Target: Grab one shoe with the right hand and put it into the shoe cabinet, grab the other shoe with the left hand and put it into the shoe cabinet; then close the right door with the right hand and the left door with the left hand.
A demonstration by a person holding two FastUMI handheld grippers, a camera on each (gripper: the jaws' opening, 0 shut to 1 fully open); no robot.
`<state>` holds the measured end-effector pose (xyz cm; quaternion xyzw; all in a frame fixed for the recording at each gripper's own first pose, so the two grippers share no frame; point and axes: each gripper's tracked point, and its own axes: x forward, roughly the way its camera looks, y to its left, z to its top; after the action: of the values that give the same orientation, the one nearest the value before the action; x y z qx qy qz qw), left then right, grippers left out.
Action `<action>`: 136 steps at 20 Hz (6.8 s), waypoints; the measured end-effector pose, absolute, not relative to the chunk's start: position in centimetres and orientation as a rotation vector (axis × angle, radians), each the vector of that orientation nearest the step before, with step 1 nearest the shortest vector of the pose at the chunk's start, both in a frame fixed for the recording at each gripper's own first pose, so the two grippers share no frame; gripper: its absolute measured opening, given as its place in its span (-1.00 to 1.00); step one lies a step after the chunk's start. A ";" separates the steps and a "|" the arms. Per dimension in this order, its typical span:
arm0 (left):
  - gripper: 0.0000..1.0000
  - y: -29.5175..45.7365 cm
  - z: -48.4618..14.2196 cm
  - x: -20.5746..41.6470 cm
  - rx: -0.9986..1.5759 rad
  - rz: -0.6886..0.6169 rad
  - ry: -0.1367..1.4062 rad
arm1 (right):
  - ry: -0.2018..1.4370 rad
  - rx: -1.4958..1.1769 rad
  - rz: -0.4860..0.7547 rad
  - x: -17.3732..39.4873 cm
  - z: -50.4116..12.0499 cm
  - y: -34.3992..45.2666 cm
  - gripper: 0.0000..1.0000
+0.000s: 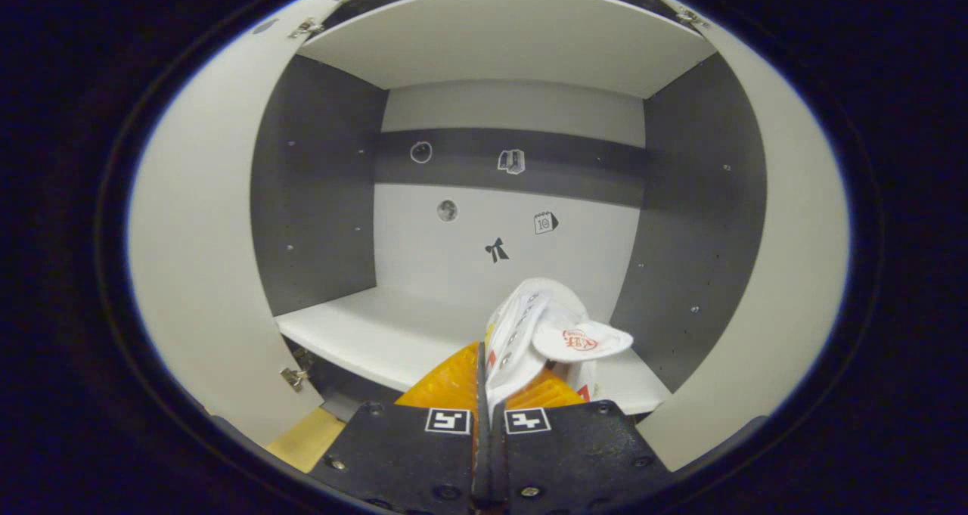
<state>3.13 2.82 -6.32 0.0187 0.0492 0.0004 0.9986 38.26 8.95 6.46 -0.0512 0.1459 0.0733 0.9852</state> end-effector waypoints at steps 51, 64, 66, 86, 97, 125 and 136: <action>0.90 0.6 -6.5 2.4 0.043 -0.030 0.086 | 0.035 -0.083 0.050 7.9 -4.7 2.3 -0.15; 1.00 -0.1 -10.6 1.4 0.085 -0.036 0.189 | 0.048 0.007 0.023 4.0 -8.1 0.3 0.83; 0.92 0.7 -12.3 1.3 0.092 -0.027 0.241 | 0.056 0.014 0.028 3.9 -8.4 0.2 0.84; 0.94 6.0 -33.4 4.7 0.049 -0.007 0.752 | 0.127 0.008 -0.004 3.6 -10.8 -0.9 0.83; 0.92 6.2 -36.7 9.9 0.016 -0.012 0.762 | 0.177 -0.007 -0.020 5.0 -12.2 -1.8 0.84; -0.97 3.9 -16.0 7.8 -0.052 0.043 0.433 | 0.225 -0.017 0.046 5.9 -14.2 0.6 0.84; -0.99 1.4 2.6 26.1 -0.050 -0.021 0.307 | 0.166 -0.010 0.069 5.7 -12.0 1.0 0.84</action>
<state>26.09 1.44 2.61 -0.0250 0.1528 -0.0104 0.9879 5.72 1.03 -11.99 -0.0052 0.0831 0.0345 0.9959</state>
